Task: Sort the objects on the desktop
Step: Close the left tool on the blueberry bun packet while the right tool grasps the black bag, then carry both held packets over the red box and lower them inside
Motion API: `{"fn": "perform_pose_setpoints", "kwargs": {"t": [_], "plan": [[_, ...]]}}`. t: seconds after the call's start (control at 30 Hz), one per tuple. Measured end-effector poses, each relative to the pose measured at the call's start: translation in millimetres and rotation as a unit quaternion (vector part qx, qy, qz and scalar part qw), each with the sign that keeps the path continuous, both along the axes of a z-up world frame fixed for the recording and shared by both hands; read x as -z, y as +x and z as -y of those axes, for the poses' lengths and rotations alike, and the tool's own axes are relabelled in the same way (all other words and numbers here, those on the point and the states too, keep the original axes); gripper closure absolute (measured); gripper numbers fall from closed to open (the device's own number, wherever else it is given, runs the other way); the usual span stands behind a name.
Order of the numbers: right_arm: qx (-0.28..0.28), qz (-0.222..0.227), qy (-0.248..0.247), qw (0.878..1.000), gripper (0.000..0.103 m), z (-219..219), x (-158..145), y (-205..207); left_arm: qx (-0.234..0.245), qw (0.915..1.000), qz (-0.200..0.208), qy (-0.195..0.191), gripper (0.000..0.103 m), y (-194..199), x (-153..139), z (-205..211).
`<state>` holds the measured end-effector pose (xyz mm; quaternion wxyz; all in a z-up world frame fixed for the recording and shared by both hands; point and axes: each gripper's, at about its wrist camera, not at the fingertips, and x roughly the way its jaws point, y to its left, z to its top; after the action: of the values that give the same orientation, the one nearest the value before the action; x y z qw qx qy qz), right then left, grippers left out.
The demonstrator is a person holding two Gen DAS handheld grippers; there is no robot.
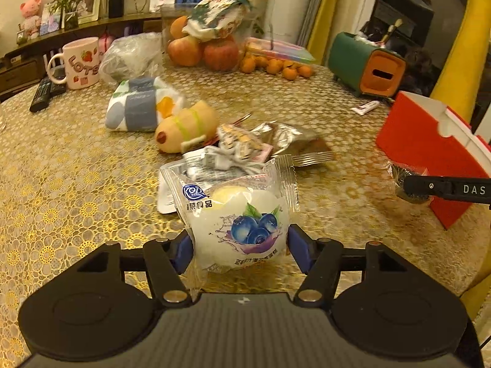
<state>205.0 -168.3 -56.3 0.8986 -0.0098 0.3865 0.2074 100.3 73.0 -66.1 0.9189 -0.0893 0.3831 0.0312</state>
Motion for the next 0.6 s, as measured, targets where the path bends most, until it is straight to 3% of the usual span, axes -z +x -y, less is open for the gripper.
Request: {"fn": "perform_pose_setpoints", "kwargs": {"t": [0.37,0.6], "plan": [[-0.014,0.039,0.031,0.999,0.062,35,-55,-37,0.062,0.9979,0.011,-0.014,0.04,-5,-47,44],[-0.023,0.035,0.026,0.999,0.062,58,-84,-41,0.118,0.9929,0.003,-0.009,0.04,-1,-77,77]]}}
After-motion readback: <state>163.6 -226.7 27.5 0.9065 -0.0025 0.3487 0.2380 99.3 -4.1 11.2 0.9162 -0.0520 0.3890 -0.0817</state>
